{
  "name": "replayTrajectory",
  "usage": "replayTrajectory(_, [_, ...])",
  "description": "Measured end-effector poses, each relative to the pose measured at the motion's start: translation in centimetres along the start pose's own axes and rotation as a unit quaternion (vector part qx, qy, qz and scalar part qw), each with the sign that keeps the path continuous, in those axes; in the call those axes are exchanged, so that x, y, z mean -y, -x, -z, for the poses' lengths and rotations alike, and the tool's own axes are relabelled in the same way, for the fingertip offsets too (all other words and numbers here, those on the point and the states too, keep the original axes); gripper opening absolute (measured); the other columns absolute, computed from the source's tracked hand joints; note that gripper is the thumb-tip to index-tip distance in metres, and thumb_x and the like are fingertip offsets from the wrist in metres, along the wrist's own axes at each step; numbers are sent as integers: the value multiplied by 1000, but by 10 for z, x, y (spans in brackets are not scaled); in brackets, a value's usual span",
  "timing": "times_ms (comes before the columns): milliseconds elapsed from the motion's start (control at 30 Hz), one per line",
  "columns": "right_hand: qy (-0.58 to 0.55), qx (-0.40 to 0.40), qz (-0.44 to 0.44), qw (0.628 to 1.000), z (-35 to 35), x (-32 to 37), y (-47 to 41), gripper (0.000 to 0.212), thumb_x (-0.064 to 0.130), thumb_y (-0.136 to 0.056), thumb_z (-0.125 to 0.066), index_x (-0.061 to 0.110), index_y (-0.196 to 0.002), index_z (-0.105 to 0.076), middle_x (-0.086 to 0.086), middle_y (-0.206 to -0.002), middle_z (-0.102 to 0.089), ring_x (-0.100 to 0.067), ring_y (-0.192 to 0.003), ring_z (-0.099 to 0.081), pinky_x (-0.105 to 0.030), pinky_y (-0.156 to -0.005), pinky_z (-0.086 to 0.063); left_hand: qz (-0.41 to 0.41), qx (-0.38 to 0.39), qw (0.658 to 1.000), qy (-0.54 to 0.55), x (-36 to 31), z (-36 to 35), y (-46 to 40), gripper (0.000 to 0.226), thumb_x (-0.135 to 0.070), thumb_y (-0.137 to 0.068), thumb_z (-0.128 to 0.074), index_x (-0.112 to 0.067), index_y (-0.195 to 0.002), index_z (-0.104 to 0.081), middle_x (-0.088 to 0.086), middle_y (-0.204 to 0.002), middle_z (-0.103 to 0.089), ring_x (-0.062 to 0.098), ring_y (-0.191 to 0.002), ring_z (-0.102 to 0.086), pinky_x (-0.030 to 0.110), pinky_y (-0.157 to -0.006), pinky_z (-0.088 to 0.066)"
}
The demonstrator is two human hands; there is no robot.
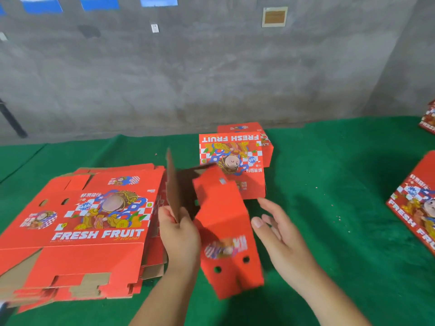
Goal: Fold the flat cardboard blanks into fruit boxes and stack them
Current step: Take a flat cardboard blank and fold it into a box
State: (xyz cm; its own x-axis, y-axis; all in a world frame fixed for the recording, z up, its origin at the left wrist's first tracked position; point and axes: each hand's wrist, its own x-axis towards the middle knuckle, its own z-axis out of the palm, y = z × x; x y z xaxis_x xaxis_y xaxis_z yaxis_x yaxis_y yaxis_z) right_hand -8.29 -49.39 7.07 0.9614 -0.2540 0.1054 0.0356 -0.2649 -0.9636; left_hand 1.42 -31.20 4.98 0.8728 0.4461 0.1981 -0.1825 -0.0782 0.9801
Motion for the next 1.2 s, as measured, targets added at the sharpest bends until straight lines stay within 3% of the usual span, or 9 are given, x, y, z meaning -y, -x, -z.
replayTrajectory(133, [144, -21, 54, 988, -8, -5, 17, 79, 55, -84, -69, 44, -153, -33, 38, -145, -36, 22, -131, -36, -2, -103, -28, 28, -44, 998, 18, -10, -13, 21, 25, -3, -82, -50, -22, -90, -34, 9, -96, -44, 34, -88, -45, 55, -83, -39])
replayTrajectory(300, [185, 96, 31, 978, -37, -34, 6, 115, 51, -86, -69, 43, -159, 19, 7, -172, 5, -6, -158, -2, -32, -127, -18, 15, 23, 1000, 10, -24, -27, 74, 49, 15, -82, -54, -25, -91, -29, 1, -103, -33, 25, -97, -36, 49, -91, -37])
replayTrajectory(433, [128, -17, 29, 991, -37, -30, -8, 64, 53, -98, -50, 52, -154, -20, 9, -160, -35, -16, -145, -41, -46, -117, -38, -54, 212, 974, 55, -32, -27, 117, 38, -3, -86, -41, -34, -106, -32, -1, -107, -44, 18, -101, -51, 33, -93, -43])
replayTrajectory(533, [198, -7, 97, 975, -26, -42, -12, 65, 47, -91, -47, 57, -148, -17, 27, -160, -22, -21, -134, -55, -45, -107, -47, -101, 312, 943, 54, -32, -21, 114, 39, -16, -95, -50, -45, -117, -33, -10, -115, -49, 18, -108, -57, 32, -97, -47])
replayTrajectory(700, [269, -25, 47, 962, 6, -55, -23, 84, 36, -96, -64, 58, -154, -7, 31, -164, 5, -28, -125, -62, -49, -90, -55, -64, 129, 984, -105, -13, -5, 20, 85, -46, -80, -65, -12, -152, -34, 8, -139, -45, 33, -133, -43, 50, -114, -33])
replayTrajectory(800, [285, 30, 47, 957, 25, -56, -21, 80, 33, -100, -62, 66, -152, -11, 39, -160, 21, -27, -125, -64, -50, -93, -55, 49, 160, 976, -142, 0, 12, -44, 99, -68, -70, -61, -32, -158, -32, 7, -157, -39, 24, -147, -33, 51, -123, -25])
replayTrajectory(933, [244, 81, 81, 963, 41, -57, -19, 80, 25, -103, -60, 79, -141, -16, 36, -162, 20, -4, -144, -38, -38, -112, -45, 64, 378, 923, -19, 10, 29, -72, 70, -74, -77, -69, -47, -139, -54, -13, -145, -57, 11, -140, -49, 45, -118, -35])
replayTrajectory(1033, [162, 94, 98, 977, 44, -64, -18, 67, 15, -104, -57, 60, -148, -35, 33, -166, 10, 9, -152, -2, -30, -121, -30, 27, 359, 932, 39, 4, 29, -68, 55, -58, -84, -75, -56, -132, -49, -10, -140, -61, 11, -126, -61, 41, -103, -50])
replayTrajectory(1200, [86, 97, 93, 987, 51, -70, -15, 45, 12, -102, -58, 34, -142, -57, 26, -169, 3, 4, -155, -1, -29, -124, -28, 18, 344, 938, 33, -1, 51, -56, 42, -49, -84, -70, -30, -121, -67, 6, -123, -65, 14, -114, -66, 17, -85, -53])
